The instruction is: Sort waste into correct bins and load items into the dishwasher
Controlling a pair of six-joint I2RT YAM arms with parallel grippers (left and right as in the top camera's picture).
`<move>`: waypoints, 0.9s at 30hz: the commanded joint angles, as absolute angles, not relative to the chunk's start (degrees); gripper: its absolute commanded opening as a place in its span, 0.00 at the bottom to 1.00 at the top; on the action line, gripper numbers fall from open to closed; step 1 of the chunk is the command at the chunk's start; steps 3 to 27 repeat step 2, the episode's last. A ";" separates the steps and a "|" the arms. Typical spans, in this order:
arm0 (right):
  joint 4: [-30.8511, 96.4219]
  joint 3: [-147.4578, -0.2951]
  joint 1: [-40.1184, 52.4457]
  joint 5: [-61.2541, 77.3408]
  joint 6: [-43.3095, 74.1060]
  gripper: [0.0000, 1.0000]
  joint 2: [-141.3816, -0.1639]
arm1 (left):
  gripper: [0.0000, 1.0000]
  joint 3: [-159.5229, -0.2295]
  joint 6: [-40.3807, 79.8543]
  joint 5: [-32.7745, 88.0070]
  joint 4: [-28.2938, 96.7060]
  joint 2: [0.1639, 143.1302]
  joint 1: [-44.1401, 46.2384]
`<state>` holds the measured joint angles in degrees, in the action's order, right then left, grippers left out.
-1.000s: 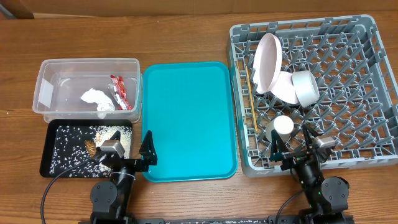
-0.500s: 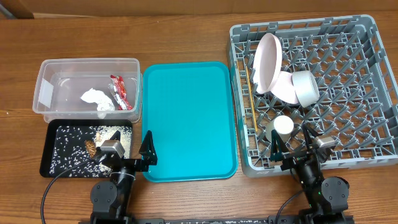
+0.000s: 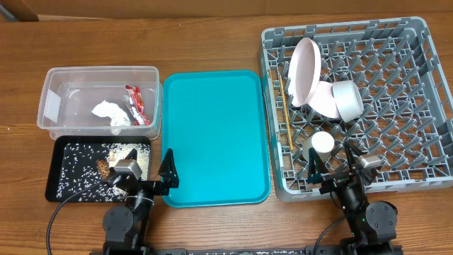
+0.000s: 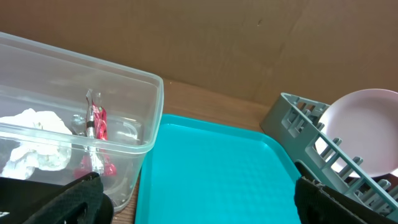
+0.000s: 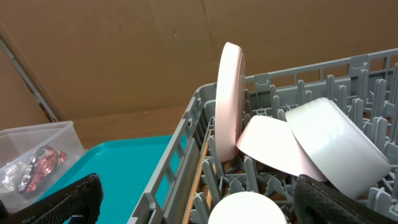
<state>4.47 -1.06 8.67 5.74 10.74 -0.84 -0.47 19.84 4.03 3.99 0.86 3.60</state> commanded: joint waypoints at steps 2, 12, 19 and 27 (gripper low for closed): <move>4.12 -0.45 8.56 5.67 10.94 1.00 -0.16 | 1.00 -0.27 20.78 3.88 4.12 0.36 3.03; 4.12 -0.45 8.56 5.67 10.94 1.00 -0.16 | 1.00 -0.27 20.78 3.88 4.12 0.36 3.03; 4.12 -0.45 8.56 5.67 10.94 1.00 -0.16 | 1.00 -0.27 20.78 3.88 4.12 0.36 3.03; 4.12 -0.45 8.56 5.67 10.94 1.00 -0.16 | 1.00 -0.27 20.78 3.88 4.12 0.36 3.03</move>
